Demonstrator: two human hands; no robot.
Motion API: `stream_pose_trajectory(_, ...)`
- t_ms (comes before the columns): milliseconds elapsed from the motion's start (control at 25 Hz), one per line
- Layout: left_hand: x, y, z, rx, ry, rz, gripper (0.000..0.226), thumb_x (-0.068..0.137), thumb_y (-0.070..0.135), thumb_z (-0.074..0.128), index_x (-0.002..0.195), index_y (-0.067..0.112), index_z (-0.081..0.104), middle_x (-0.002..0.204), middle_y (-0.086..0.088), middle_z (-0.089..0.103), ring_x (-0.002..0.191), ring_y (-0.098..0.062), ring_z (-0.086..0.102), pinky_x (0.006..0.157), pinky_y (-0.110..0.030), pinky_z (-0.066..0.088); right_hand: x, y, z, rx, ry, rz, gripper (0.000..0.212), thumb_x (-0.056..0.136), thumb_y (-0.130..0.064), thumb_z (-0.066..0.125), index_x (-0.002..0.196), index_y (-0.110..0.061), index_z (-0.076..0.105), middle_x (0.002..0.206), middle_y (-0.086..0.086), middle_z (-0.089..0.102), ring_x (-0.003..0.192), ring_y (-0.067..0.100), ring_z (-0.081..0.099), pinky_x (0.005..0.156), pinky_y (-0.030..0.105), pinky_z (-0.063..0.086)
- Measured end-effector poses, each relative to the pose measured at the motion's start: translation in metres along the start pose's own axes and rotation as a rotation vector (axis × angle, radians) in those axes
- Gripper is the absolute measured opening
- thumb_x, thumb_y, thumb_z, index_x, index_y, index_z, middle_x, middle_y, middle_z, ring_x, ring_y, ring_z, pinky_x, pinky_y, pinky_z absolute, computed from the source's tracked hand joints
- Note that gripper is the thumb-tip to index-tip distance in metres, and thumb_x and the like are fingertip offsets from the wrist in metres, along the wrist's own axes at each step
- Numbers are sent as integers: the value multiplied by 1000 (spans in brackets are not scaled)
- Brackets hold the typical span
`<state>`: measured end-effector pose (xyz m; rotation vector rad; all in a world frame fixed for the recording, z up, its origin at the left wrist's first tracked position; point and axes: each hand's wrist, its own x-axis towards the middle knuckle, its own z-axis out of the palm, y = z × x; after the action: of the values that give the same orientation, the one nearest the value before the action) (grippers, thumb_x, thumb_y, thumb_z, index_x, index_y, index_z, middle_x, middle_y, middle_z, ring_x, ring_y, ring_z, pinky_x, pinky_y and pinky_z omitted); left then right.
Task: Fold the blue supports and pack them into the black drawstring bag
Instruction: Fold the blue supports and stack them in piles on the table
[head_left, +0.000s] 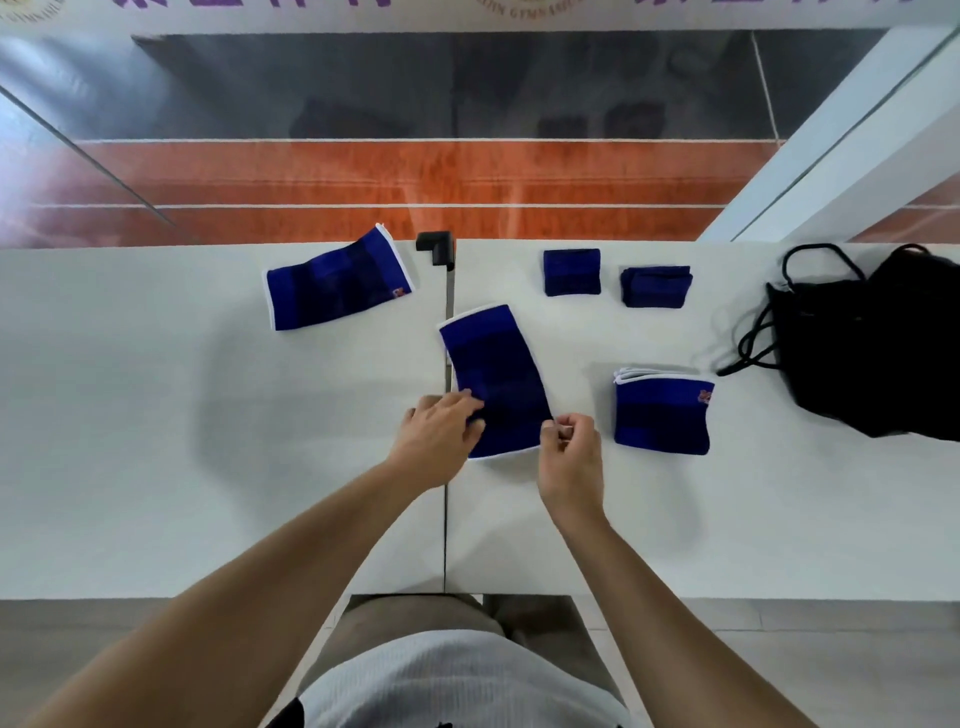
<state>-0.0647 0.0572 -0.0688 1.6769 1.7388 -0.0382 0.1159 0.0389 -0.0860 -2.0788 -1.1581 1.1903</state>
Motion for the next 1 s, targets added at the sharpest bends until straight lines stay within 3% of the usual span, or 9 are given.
stream_pose_trajectory(80,-7,-11,20,184,-58,40,48,104,37,39,151,31,34,166,4,17,150,-29,17,119,-47,24,-5,13,-2,-290,43,-263,26,99,-22,57,125,-21,56,126,1,58,107,17,57,90,30,51)
stream_pose_trajectory(160,-8,-13,23,192,-35,76,50,104,35,40,153,31,31,167,3,11,152,-30,11,120,-48,20,-7,25,3,-483,-71,-451,38,97,-19,57,135,-22,55,138,-1,55,124,18,51,104,34,43)
stream_pose_trajectory(320,10,-37,-6,134,124,9,52,98,30,49,148,25,38,164,-4,24,149,-30,21,117,-46,23,-11,33,11,-635,-200,-416,49,99,-24,55,147,-25,47,155,0,44,144,22,38,118,39,30)
stream_pose_trajectory(520,49,-104,-67,121,311,-209,66,95,24,53,155,16,25,164,-8,20,149,-32,20,119,-47,21,-16,32,12,-638,-174,-368,49,99,-24,55,147,-23,47,155,1,44,144,23,38,118,40,32)
stream_pose_trajectory(640,65,-140,-86,145,222,-303,70,97,29,48,158,20,15,167,-3,10,152,-33,10,122,-47,13,-12,27,17,-653,-152,-365,47,99,-22,56,146,-22,49,153,1,46,143,23,39,117,40,34)
stream_pose_trajectory(840,35,-158,-59,232,220,-188,68,94,32,50,156,21,24,164,-5,22,151,-31,13,124,-46,8,-18,23,31,-702,-56,-354,48,94,-19,64,141,-17,54,146,7,53,136,29,47,113,45,40)
stream_pose_trajectory(1000,-23,-153,-24,208,236,-109,65,91,27,55,152,24,33,157,-5,32,146,-32,22,122,-47,14,-29,3,58,-707,-47,-480,49,90,-16,67,137,-15,56,141,7,56,128,28,51,107,43,45)
